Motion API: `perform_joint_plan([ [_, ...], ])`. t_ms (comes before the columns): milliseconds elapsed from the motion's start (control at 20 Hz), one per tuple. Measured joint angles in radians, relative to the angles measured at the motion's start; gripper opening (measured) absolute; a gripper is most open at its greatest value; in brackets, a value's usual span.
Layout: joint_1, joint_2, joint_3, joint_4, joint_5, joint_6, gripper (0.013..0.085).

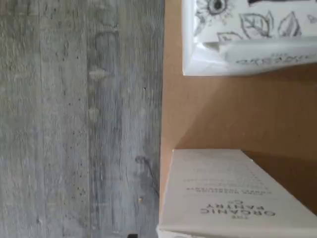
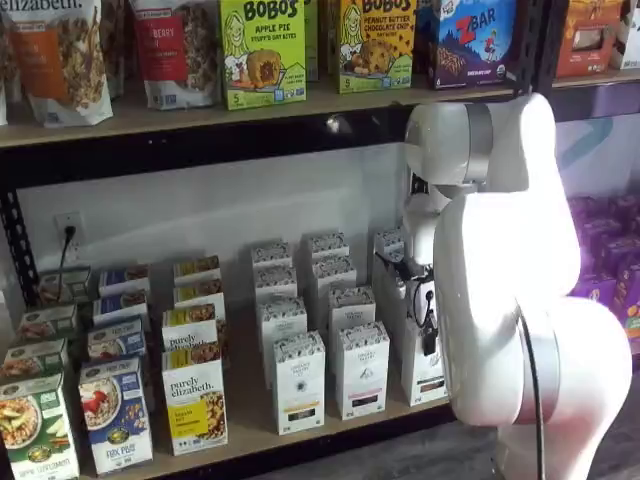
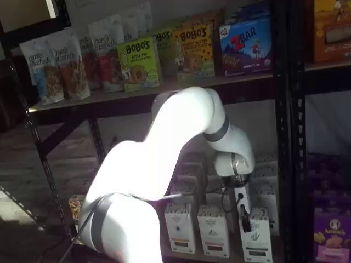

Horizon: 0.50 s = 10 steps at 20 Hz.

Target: Pick up the white box with a green strip in the middle, on the bottom shelf, the sixth box from the left

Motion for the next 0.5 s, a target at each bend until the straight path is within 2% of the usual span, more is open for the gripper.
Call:
perform_joint_plan([
  [150, 0.000, 0.002, -0.005, 0.015, 0.006, -0.014, 0.0810],
  [250, -0.001, 0.001, -0.003, 0.016, 0.000, -0.015, 0.0730],
  [300, -0.001, 0.001, -0.004, 0.014, 0.001, -0.014, 0.0730],
  [400, -0.001, 0.001, -0.004, 0.018, 0.003, -0.017, 0.0650],
  [500, -0.002, 0.000, -0.002, 0.021, -0.004, -0.020, 0.0650],
])
